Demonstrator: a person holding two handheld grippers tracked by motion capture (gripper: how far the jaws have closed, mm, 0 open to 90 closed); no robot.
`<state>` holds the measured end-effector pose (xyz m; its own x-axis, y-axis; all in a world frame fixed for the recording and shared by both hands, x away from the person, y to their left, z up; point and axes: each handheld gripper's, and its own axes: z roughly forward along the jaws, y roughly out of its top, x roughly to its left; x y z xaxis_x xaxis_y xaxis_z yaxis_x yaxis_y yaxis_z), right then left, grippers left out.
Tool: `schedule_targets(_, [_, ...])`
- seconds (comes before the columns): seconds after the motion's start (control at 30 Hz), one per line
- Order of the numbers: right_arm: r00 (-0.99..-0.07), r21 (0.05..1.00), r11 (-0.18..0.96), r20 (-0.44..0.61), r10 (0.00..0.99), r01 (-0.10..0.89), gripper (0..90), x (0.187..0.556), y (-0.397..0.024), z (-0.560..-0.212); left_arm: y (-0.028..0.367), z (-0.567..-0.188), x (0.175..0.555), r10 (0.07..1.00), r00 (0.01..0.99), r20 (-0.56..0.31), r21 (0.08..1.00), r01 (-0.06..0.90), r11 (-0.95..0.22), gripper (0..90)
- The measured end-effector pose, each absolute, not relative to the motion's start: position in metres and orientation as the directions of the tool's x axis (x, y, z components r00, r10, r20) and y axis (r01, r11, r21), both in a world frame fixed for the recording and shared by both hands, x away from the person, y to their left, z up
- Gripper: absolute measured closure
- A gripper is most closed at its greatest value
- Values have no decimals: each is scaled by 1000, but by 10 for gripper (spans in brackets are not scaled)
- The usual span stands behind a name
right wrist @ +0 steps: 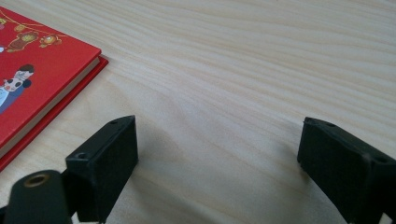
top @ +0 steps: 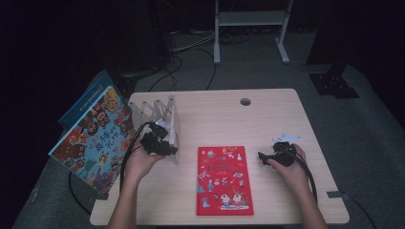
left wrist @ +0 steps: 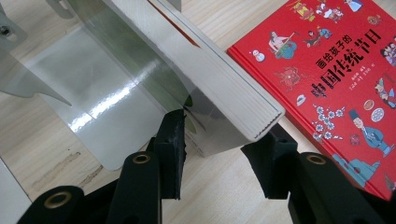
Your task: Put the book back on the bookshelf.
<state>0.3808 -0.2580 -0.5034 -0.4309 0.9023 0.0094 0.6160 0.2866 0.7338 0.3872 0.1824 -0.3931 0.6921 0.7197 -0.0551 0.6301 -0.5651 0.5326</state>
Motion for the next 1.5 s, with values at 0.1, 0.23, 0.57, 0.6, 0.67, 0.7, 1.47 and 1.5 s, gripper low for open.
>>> schedule_targets(0.1, [-431, 734, 287, 9, 902, 616, 114, 381, -258, -503, 186, -394, 386, 717, 695, -57, 538, 626, -564, 571])
schedule_targets(0.23, [-429, 733, 285, 9, 903, 617, 114, 381, -258, -503, 192, -392, 382, 704, 708, -66, 561, 609, -560, 506])
schedule_targets(0.57, [-429, 713, 292, 13, 903, 638, 353, 374, -250, -495, 207, -367, 368, 699, 715, -12, 615, 557, -559, 374])
schedule_targets(0.6, [-433, 715, 292, 17, 901, 635, 357, 374, -248, -494, 208, -365, 368, 699, 715, -10, 618, 554, -557, 374])
schedule_targets(0.67, [-441, 717, 297, 17, 897, 631, 362, 373, -243, -492, 209, -363, 366, 701, 713, -1, 625, 548, -556, 373])
schedule_targets(0.7, [-444, 717, 300, 15, 896, 629, 364, 372, -241, -490, 209, -362, 365, 703, 711, 5, 626, 546, -557, 365])
schedule_targets(1.47, [-540, 716, 333, 73, 838, 613, 376, 372, -191, -481, 155, -380, 375, 593, 804, -34, 648, 470, -600, 335])
schedule_targets(1.5, [-542, 715, 328, 84, 836, 617, 377, 373, -188, -481, 153, -382, 376, 588, 808, -38, 647, 468, -602, 334])
